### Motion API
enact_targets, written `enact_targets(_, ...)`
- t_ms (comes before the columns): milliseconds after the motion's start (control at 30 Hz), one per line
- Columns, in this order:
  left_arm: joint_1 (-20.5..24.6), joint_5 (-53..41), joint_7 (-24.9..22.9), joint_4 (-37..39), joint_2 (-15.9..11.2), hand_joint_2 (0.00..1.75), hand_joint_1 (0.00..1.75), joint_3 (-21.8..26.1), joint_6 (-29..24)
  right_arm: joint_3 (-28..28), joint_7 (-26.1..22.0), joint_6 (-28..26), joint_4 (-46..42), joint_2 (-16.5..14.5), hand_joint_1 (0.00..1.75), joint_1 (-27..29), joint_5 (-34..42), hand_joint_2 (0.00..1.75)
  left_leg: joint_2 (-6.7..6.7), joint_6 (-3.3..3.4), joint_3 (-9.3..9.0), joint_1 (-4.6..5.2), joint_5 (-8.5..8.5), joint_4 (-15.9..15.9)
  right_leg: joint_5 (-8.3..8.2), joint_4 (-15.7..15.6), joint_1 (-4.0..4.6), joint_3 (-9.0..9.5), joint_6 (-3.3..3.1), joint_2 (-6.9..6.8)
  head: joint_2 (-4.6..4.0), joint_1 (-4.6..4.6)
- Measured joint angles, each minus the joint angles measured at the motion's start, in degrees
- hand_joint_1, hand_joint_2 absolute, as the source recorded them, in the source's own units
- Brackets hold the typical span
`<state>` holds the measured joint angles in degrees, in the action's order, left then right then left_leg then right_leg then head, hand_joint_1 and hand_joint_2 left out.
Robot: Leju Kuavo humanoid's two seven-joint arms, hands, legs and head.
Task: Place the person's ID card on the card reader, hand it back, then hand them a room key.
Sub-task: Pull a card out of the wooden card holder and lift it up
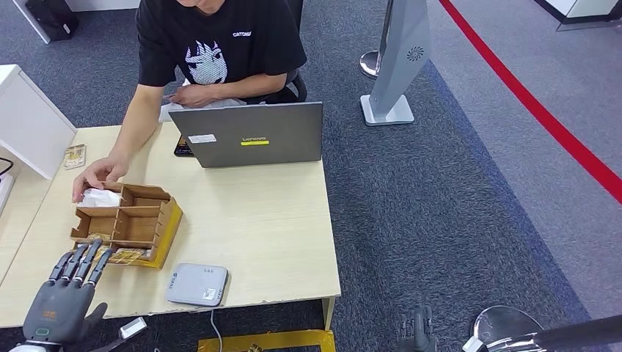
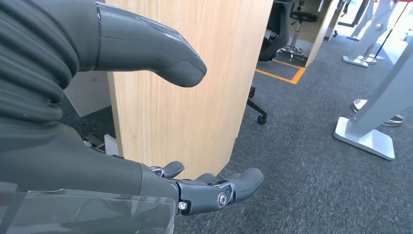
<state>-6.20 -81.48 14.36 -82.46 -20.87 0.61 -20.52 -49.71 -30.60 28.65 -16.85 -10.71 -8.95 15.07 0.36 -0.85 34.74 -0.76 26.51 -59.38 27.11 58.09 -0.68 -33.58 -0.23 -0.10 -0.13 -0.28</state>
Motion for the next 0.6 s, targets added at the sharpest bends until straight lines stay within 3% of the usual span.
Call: enact_targets(600, 0.1, -2.4, -1.0, 2.4, -0.3, 1.75, 0.00, 0.0, -0.4, -0.2, 0.0, 0.0, -0.1, 0.0, 0.00, 0.0, -0.1, 1.75, 0.00, 0.00, 0.00, 0.00, 0.00, 0.0, 0.00, 0.0, 0.00, 0.00, 0.00, 0.00, 0.00, 0.00)
